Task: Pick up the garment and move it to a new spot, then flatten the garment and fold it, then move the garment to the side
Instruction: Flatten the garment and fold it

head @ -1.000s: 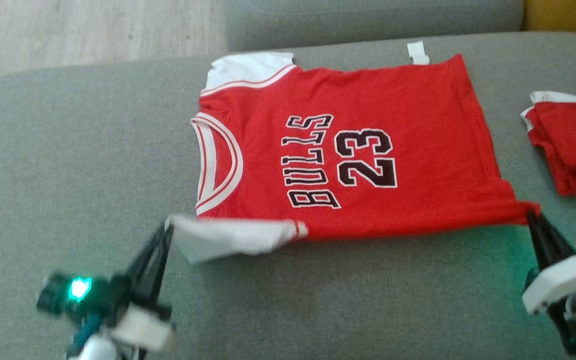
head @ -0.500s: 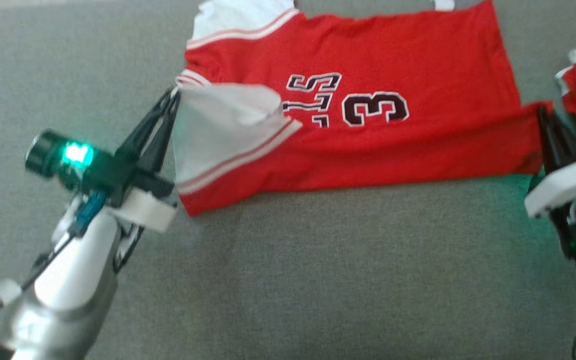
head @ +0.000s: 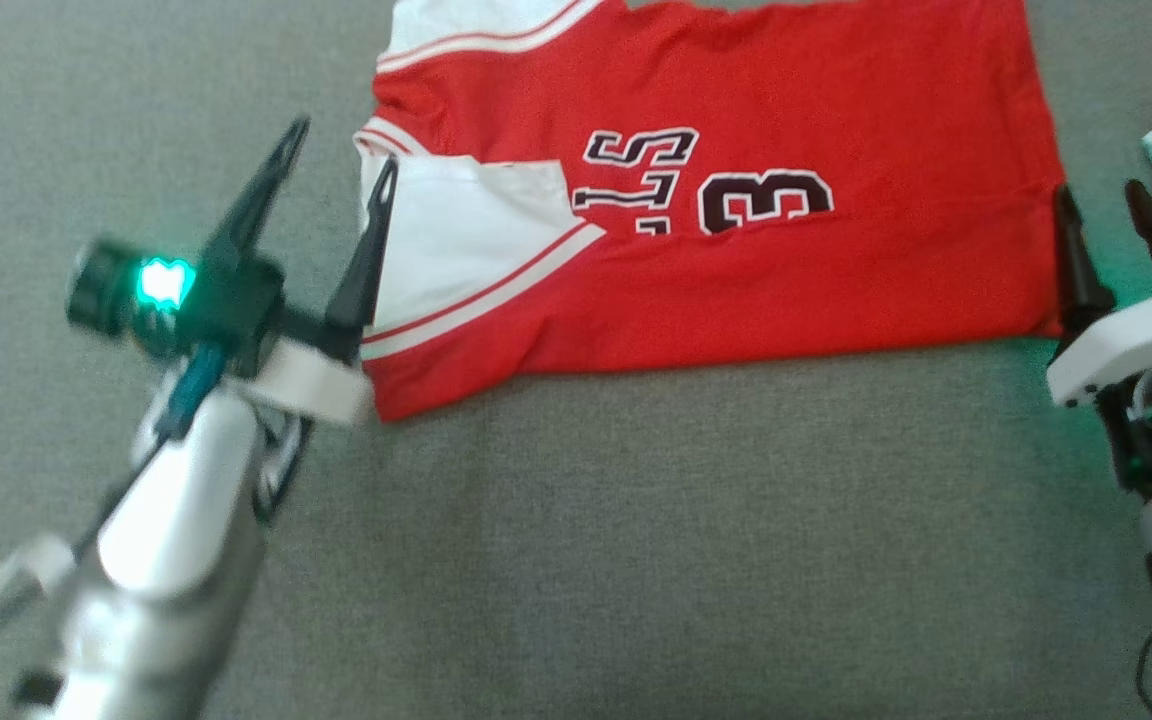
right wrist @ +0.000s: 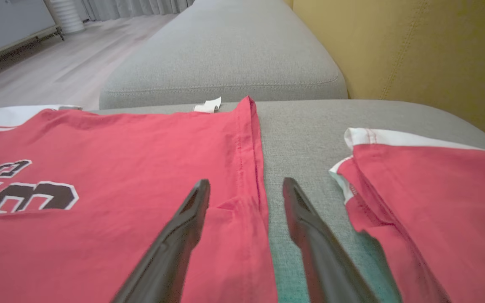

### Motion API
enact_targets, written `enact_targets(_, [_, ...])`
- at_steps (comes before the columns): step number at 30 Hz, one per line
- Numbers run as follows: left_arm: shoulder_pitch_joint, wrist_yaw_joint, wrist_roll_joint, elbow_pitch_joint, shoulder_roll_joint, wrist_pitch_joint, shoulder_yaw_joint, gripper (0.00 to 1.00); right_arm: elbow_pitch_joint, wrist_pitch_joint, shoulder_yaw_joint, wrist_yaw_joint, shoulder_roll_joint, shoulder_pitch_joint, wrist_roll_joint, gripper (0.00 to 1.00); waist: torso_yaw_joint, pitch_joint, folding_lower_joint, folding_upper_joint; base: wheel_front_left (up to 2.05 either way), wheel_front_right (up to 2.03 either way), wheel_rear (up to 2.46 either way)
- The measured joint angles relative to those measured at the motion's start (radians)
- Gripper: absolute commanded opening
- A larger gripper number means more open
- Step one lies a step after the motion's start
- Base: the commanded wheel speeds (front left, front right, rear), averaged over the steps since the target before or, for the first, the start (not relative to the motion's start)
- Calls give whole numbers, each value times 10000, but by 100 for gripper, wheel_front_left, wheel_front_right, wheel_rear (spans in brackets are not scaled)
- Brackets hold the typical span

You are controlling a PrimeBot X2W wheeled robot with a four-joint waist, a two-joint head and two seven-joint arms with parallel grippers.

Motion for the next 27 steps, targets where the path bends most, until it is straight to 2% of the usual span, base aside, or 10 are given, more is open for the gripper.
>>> enact_targets(7, [3217,324,-1367,121,-616,0,445,100,127,-600,-127,0,516,994,4,100,-99,-883,-3,0,0,0,0])
enact_targets(10, [3991,474,-1666,499,-794,426,470,100,130,-600,-77,0,734,1591,213,100,-167,-1236,-4,0,0,0,0])
enact_targets(22, [3653,658,-1939,1187,-970,855,516,100,-111,-571,19,2,765,1963,307,100,-412,-1279,-1,0,0,0,0])
enact_targets(27, [3076,407,-1937,1536,-1012,855,422,100,-184,-568,0,0,757,1941,299,100,-449,-1067,0,0,0,0,0])
